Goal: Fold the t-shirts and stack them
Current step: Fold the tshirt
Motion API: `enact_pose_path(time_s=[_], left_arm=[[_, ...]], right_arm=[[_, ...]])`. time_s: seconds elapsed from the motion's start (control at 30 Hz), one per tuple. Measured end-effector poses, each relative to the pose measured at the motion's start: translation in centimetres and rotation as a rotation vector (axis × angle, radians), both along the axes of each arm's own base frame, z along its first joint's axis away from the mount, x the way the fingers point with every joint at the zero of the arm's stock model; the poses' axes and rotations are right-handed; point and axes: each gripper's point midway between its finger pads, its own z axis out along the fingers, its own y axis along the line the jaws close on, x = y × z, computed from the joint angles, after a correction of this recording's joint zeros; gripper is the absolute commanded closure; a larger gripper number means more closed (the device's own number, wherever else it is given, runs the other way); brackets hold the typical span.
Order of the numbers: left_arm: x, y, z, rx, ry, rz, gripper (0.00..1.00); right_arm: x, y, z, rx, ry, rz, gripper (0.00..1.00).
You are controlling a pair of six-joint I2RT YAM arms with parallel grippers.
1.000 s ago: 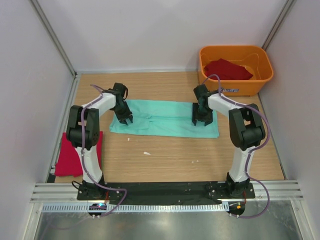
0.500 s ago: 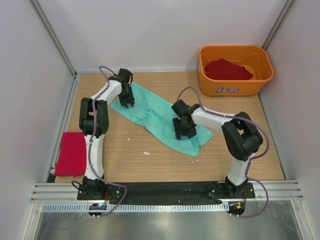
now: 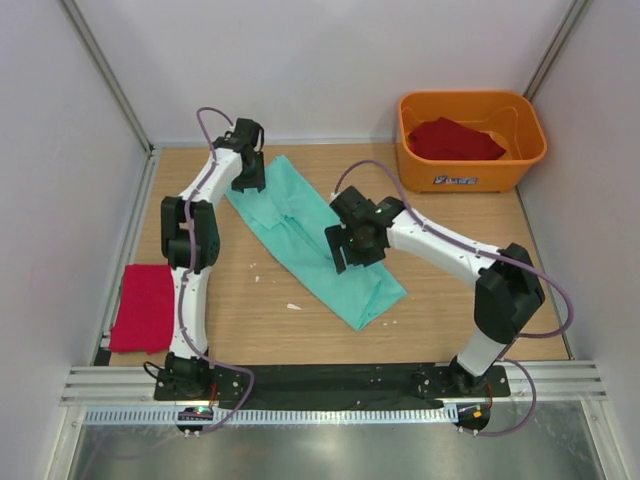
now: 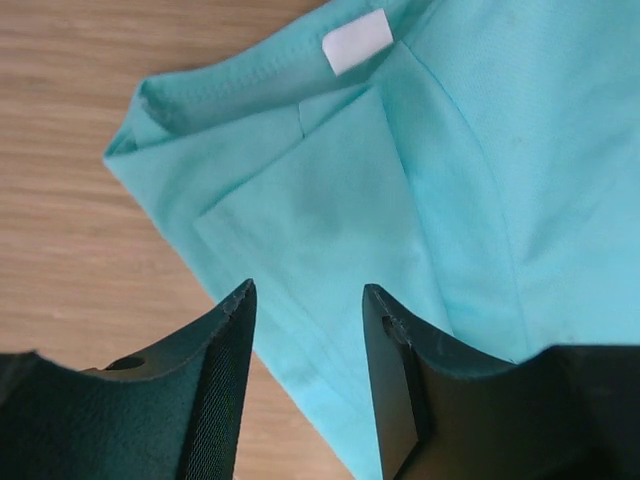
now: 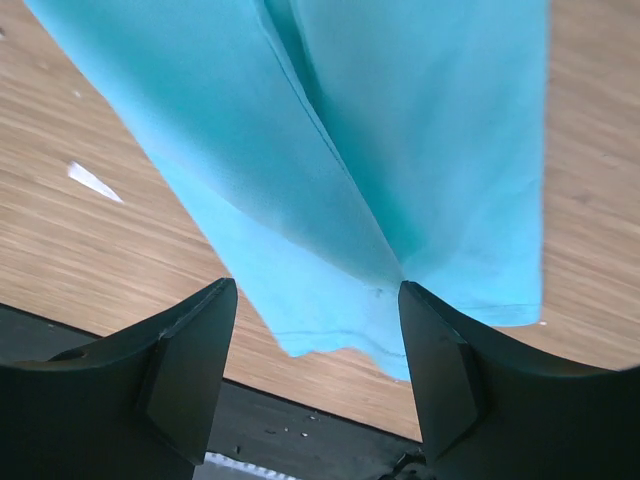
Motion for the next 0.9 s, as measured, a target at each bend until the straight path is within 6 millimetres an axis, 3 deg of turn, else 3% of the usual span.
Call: enact_pose_path(time_s=[0.1, 0.23, 0.27, 0.3, 0.33, 0.5, 0.63, 0.73, 0.8, 0.9], left_arm=[[-1.4, -0.3, 2.4, -0.052, -0.024, 0.042, 0.51], [-3.4, -1.6, 5.2, -0.146, -0.058, 0.101, 0.51], [-3.7, -2.1, 5.6, -0.175, -0.061, 0.113, 0.52], [-3.8, -2.7, 5.8, -0.196, -0.063, 0.122, 0.51], [-3.8, -3.1, 5.8, -0.21, -0.064, 0.123, 0.51], [-4.4, -5.0, 5.3, -0.248, -0.038, 0.121, 0.52], [-4.7, -5.6, 5.2, -0.259, -0.029, 0.106, 0.53], [-5.0, -5.8, 5.1, -0.267, -0.014, 0.098, 0.55], [-5.3, -6.2, 4.8, -0.277, -0.001, 0.088, 0.55], [-5.9, -6.9, 4.4, -0.279, 0.017, 0.072, 0.56]], right_arm=[[2.5, -1.5, 2.3, 0.038, -0.06, -0.055, 0.27], [5.1, -4.3, 1.6, 0.021, -0.048, -0.126, 0.26], [5.5, -4.7, 1.3, 0.019, -0.037, -0.135, 0.22], [5.9, -4.9, 0.9, 0.02, -0.021, -0.142, 0.01], [6.0, -4.8, 0.5, 0.029, -0.003, -0.143, 0.0], [3.5, -2.5, -0.5, 0.104, 0.08, -0.068, 0.0], [-1.1, -1.3, -1.2, 0.167, 0.168, -0.008, 0.0], [-4.4, -1.4, -0.6, 0.209, 0.203, 0.027, 0.0], [-4.9, -2.2, 0.5, 0.215, 0.171, 0.024, 0.0], [-2.7, -4.2, 2.1, 0.234, 0.091, -0.063, 0.0]])
